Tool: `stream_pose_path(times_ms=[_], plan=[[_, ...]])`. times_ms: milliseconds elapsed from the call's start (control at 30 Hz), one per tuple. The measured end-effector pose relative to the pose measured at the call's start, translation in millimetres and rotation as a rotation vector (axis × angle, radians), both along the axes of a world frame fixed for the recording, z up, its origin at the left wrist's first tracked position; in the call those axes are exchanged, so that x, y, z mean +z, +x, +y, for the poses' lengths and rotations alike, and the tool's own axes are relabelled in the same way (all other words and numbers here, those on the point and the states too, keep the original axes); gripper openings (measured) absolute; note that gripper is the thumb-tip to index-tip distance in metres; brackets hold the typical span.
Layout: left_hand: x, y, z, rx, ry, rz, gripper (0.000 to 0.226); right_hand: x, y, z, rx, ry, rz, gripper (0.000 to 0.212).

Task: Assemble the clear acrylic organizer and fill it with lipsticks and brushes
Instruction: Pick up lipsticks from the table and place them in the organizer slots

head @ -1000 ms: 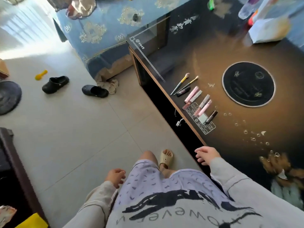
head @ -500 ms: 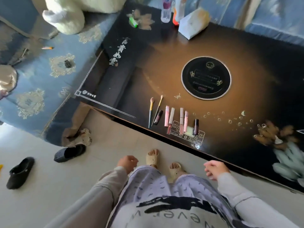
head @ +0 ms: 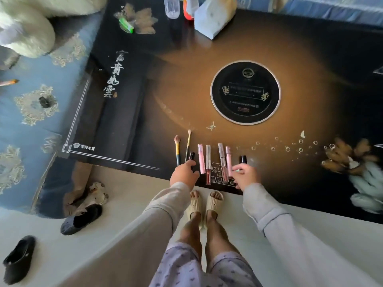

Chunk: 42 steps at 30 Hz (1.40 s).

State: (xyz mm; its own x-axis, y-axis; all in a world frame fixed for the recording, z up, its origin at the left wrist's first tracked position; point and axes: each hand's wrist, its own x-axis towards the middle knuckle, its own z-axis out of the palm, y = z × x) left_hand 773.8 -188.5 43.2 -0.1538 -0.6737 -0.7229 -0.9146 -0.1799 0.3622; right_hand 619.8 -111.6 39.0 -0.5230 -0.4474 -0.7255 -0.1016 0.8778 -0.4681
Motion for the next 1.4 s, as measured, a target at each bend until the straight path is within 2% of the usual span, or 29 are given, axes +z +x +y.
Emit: stream_pose_path(times_ms=[200,400,567,667,867,1033,1133,1200,1300,1400], plan=[[-19,-45,-8,-0.062,-0.101,-0.018,0.036,-16,8,-37,0.231,0.061,0.183,0.03],[-36,-55,-14,-0.124,-0.093,-0.094,0.028,-29,10,-54,0.43,0.173,0.304,0.046],[-46,-61,-16,-0.322,-0.127,-0.214,0.031,-35,7,-61,0.537,0.203,0.392,0.048],[-49,-64,-15,-0.334,-0.129,-0.233,0.031,-37,6,-60,0.552,0.202,0.404,0.047],[-48,-66,-17,-0.319,-0.112,-0.217,0.026,-43,7,-55,0.572,0.232,0.386,0.031],[-37,-57,-13,-0.21,-0.069,-0.12,0.018,-33,5,-48,0.548,0.194,0.338,0.029],[-24,-41,-2,-0.095,-0.013,0.016,0.026,-15,1,-29,0.489,0.113,0.228,0.02],[-14,-24,5,-0.036,0.023,0.096,0.018,-3,-3,-8,0.448,0.065,0.15,0.014],[1,9,18,-0.004,0.024,0.112,0.007,13,-12,27,0.391,0.073,0.058,0.021],[11,44,38,0.047,0.028,0.082,0.006,19,-21,64,0.303,0.092,0.025,0.006]])
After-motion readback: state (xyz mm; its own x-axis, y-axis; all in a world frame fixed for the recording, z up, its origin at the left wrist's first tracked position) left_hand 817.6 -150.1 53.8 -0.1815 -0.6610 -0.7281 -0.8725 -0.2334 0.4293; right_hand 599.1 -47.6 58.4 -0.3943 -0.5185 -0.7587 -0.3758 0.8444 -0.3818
